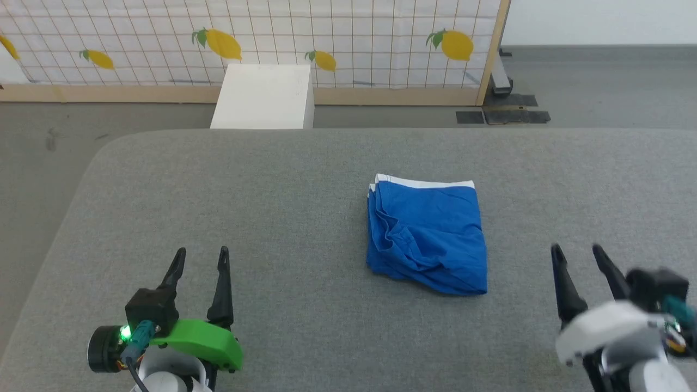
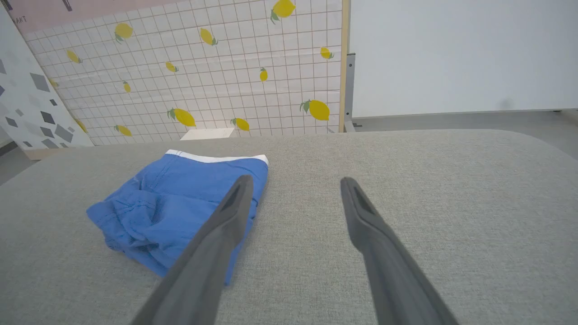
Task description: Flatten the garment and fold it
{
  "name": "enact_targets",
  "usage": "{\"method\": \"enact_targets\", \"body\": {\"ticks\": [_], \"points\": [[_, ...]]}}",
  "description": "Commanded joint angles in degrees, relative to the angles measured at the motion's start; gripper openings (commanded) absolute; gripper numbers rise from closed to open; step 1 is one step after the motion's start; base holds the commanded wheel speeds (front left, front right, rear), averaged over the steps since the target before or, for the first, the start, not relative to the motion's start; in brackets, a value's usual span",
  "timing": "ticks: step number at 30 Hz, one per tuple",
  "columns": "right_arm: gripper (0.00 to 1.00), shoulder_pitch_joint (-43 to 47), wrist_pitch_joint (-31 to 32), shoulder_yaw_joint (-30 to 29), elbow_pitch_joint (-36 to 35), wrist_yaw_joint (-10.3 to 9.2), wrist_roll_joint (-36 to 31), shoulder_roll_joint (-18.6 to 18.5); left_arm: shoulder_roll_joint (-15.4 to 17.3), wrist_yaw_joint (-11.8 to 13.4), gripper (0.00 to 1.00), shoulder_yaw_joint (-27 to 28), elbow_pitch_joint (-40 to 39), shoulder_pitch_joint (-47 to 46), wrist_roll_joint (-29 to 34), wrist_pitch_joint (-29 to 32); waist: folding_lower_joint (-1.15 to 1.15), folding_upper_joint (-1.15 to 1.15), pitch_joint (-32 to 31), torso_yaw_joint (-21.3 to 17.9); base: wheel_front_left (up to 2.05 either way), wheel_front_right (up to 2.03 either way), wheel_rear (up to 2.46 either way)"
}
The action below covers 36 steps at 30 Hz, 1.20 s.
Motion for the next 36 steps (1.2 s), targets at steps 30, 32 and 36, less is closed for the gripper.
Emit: {"method": "enact_targets", "body": {"ticks": [30,32,36], "points": [[1.0,-32.89,47.22,15.2,21.8,-0.09,5.7,-10.38,-2.0,-0.85,1.0,-4.44,-3.43,-7.33,-0.45,-1.94,0.0,0.0,16.64,10.64,0.0,0.0,0.0],[1.0,-32.37,47.51,15.9,22.43,-0.09,6.08,-10.45,-2.09,-0.92,1.0,-4.51,-3.14,-7.52,-0.51,-2.02,0.0,0.0,16.7,10.74,0.0,0.0,0.0],[1.0,-31.22,48.6,17.44,23.25,-0.09,7.38,-10.95,-2.25,-1.07,1.0,-4.58,-2.67,-7.71,-0.69,-2.13,0.0,0.0,16.61,10.66,0.0,0.0,0.0]]}}
